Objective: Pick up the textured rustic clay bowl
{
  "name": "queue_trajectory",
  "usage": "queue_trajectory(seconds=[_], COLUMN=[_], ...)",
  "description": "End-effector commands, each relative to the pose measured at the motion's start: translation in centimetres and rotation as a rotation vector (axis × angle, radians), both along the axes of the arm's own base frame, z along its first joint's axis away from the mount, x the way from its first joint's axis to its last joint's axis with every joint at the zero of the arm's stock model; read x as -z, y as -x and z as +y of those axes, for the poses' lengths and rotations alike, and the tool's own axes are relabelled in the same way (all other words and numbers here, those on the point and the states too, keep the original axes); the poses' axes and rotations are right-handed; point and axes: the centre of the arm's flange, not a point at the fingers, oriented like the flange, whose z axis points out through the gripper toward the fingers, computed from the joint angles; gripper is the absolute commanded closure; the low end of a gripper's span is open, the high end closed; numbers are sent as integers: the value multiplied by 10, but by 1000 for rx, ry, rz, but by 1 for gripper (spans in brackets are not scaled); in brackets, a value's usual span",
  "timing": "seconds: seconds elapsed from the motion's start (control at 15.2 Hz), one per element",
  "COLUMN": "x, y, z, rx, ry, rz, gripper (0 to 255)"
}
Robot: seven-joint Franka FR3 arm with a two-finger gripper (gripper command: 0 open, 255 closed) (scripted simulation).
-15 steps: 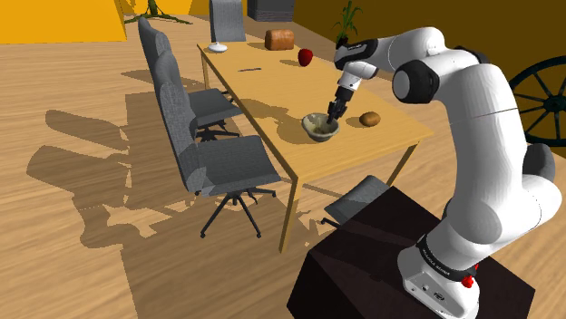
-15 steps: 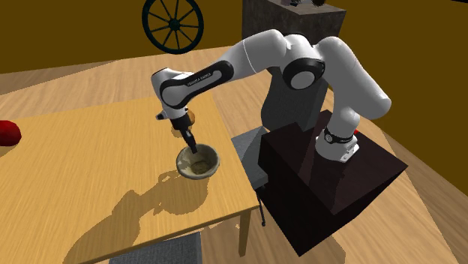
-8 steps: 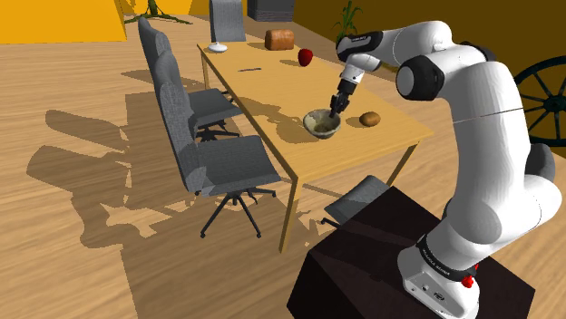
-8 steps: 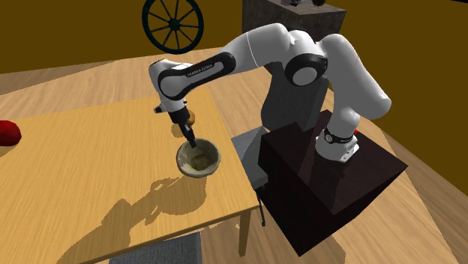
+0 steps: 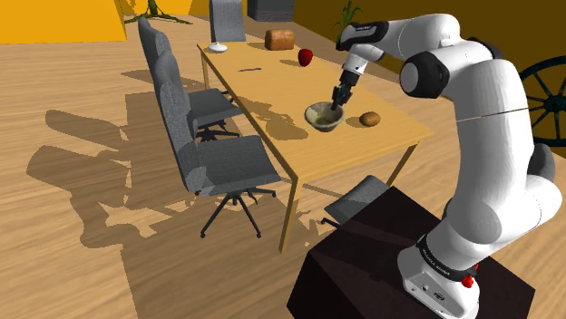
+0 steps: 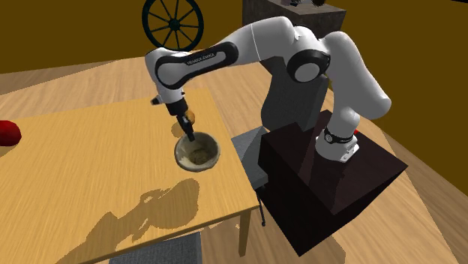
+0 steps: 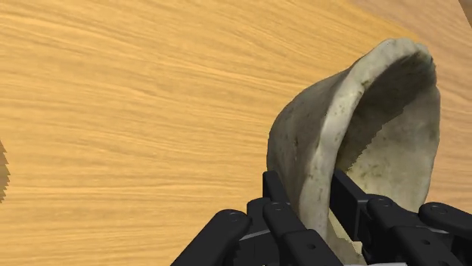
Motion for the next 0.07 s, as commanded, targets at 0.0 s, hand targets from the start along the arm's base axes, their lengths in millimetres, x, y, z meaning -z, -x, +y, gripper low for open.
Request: queue_trajectory(seconds=[0.0], x=[-3], y=[0], z=[0], rx=[0], ry=[0], rz=[-1], gripper=[255])
